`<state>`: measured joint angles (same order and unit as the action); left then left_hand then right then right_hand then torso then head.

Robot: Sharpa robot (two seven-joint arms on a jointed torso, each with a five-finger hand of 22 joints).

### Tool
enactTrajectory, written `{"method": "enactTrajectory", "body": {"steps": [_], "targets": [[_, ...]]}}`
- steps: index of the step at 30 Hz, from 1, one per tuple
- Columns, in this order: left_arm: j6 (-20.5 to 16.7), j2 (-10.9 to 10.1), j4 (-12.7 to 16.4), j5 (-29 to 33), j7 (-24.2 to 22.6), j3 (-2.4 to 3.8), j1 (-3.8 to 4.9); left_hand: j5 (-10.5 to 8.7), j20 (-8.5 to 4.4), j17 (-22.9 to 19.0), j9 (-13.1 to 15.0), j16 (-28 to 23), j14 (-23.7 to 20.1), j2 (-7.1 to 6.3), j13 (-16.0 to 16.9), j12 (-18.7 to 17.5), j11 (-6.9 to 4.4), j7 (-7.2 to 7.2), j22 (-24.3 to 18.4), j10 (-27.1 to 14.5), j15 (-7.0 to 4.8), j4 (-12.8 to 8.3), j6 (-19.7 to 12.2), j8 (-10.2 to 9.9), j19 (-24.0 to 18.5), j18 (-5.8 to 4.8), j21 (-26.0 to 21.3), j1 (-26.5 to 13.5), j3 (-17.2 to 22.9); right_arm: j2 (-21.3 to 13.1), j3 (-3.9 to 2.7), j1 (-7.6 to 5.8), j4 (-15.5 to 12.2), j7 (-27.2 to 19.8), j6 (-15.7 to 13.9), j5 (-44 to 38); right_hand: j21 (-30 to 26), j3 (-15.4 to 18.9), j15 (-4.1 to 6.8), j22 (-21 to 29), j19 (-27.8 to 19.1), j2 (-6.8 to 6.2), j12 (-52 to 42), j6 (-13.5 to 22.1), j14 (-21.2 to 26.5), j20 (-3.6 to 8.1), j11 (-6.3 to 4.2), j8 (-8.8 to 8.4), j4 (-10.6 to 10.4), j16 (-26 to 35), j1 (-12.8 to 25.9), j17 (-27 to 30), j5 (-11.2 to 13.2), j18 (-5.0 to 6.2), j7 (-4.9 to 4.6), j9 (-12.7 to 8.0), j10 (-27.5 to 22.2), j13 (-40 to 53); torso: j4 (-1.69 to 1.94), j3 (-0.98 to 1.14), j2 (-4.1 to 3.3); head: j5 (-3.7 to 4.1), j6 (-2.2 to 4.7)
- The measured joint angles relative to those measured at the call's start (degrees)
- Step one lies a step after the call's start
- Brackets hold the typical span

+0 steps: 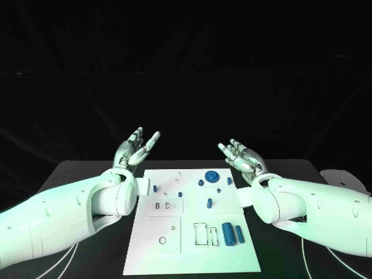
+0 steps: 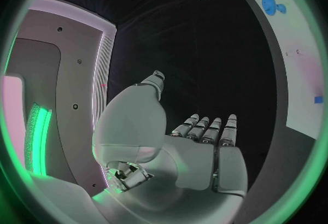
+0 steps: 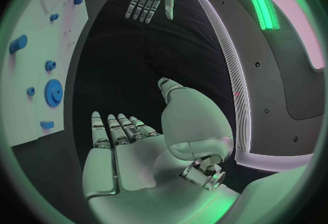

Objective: Assemble the parts on the task board

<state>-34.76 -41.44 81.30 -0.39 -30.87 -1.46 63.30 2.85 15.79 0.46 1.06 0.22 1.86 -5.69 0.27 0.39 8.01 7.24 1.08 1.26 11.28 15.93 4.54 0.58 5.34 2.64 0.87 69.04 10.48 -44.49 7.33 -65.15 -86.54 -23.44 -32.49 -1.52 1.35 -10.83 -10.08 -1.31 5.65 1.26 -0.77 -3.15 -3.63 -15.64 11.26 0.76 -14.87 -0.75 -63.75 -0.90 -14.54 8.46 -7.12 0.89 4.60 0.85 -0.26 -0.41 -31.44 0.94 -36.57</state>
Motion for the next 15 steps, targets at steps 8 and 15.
{"method": "enactTrajectory", "body": {"steps": [8,15], "targets": [[2.8,0.1,-0.3,-0.6,-0.9,-0.06,0.09,0.0,0.96,1.0,0.6,1.5,3.3,0.14,0.9,1.2,2.97,0.2,0.5,4.3,1.32,0.4,2.7,1.1,1.8,0.55,0.9,3.8,0.4,0.1,1.45,-1.13,0.8,3.2,7.2,-1.8,2.3,-0.5,-1.25,-1.0,4.9,-0.11,-1.1,-5.2,-7.7,-0.78,1.28,1.88,1.5,-2.4,-7.3,-1.6,-0.4,-0.01,-0.38,1.4,7.1,0.8,-0.01,-0.02,-0.01,0.01,-0.01],[4.6,-4.9,2.5,-0.8,-1.3,-0.04,0.23,0.0,1.01,3.9,2.9,6.3,15.4,0.86,2.3,5.3,5.51,0.81,2.3,18.0,2.26,-0.3,12.0,4.5,12.7,0.88,4.9,7.8,1.5,-1.4,1.38,-2.67,3.0,3.2,6.2,-9.5,4.9,-2.5,-1.91,-1.9,11.7,-1.0,-2.7,-14.0,-20.1,-1.01,2.11,5.17,5.1,-5.8,-12.8,-3.7,0.2,0.0,-1.02,3.6,20.5,1.7,0.07,-0.15,-1.26,0.44,-1.08]]}}
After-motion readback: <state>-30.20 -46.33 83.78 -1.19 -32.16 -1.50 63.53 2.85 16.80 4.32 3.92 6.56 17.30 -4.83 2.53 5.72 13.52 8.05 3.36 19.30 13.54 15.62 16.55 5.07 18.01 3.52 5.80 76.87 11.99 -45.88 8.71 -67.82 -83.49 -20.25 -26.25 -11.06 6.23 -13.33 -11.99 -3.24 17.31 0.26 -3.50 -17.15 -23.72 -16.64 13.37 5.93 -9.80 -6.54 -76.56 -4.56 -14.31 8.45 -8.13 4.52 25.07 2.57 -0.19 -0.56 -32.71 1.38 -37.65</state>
